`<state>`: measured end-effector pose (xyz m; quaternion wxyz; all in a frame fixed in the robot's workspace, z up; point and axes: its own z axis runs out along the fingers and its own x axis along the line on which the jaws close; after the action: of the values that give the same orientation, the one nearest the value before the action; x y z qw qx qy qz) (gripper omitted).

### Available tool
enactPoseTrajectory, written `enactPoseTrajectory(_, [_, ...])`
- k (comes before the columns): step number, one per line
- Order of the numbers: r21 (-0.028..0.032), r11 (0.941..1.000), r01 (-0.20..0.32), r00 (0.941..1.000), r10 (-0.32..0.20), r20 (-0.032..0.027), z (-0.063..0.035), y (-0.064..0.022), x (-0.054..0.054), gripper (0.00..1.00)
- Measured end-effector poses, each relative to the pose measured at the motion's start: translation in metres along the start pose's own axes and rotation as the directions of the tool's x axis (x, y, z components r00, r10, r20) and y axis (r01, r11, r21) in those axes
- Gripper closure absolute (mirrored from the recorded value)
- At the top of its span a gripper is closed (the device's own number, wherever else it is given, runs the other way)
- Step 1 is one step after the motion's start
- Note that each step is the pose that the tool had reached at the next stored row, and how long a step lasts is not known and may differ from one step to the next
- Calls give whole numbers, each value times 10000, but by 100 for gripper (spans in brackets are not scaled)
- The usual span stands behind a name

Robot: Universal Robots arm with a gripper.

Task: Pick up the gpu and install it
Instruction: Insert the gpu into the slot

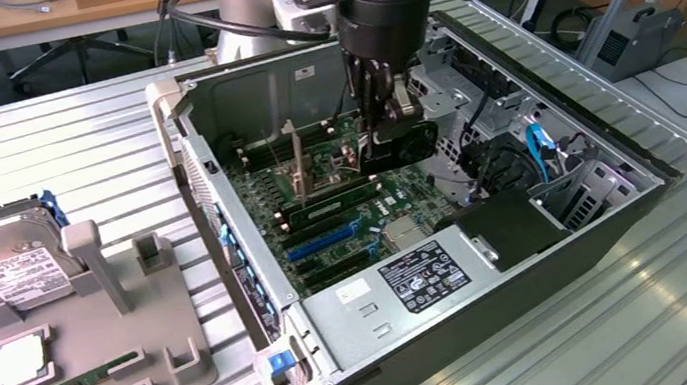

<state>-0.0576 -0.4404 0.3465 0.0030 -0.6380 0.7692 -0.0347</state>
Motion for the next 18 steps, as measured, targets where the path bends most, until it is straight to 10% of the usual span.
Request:
enactPoseTrajectory(11, [21, 9988, 498, 9988, -498, 31, 0, 0, 0, 74])
enactPoseTrajectory(15, [-67, 9986, 525, 9962, -519, 700, 1, 0, 1, 74])
enactPoseTrajectory(18, [-64, 9972, 748, 9944, -741, 758, 1, 0, 0, 74])
